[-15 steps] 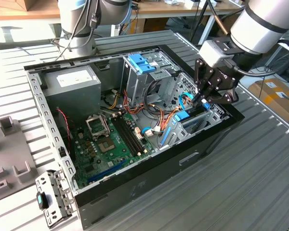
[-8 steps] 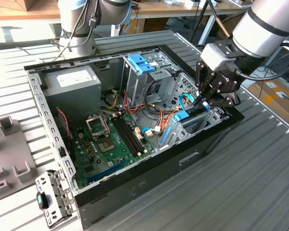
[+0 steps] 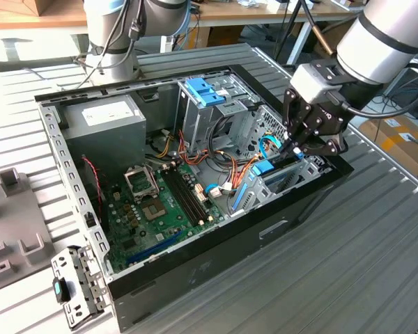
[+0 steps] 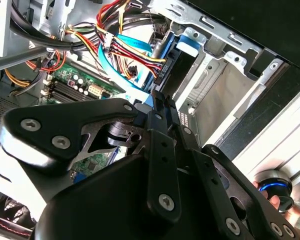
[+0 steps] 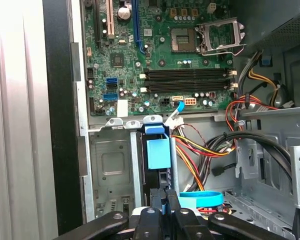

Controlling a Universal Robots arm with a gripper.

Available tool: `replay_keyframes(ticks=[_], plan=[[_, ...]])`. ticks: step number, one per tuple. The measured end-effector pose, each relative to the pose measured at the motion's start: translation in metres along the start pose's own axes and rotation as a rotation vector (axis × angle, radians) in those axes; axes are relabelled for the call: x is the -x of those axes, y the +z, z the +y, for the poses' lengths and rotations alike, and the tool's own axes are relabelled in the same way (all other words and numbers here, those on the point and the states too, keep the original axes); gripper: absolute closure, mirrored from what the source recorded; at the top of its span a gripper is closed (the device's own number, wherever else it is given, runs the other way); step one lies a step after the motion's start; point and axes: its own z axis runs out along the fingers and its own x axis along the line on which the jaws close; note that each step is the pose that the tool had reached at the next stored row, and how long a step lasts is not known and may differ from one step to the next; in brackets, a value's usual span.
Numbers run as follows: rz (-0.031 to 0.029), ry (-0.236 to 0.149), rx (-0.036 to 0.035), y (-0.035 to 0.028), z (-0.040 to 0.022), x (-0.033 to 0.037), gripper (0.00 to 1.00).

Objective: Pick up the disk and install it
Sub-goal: 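Insert the second disk wire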

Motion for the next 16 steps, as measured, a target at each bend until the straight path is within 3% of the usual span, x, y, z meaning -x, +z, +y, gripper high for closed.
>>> replay_keyframes(ticks=[2, 3, 4, 5, 6, 7, 16], plan=[[-0.0006, 0.0, 0.0, 0.001, -0.0001, -0.0002, 0.84], [-0.0064, 0.0, 0.0006, 0.0013, 0.0, -0.0003, 0.84], [-0.0252, -0.001, 0.0023, 0.0014, 0.0, -0.0002, 0.84], [-0.0404, -0.001, 0.0035, 0.0015, -0.0001, -0.0002, 0.84], [-0.0527, -0.001, 0.0046, 0.0015, -0.0001, -0.0003, 0.84], [-0.0572, -0.001, 0.005, 0.0016, -0.0001, -0.0004, 0.84], [-0.0575, -0.003, 0.0053, 0.0078, -0.0003, -0.0013, 0.84]])
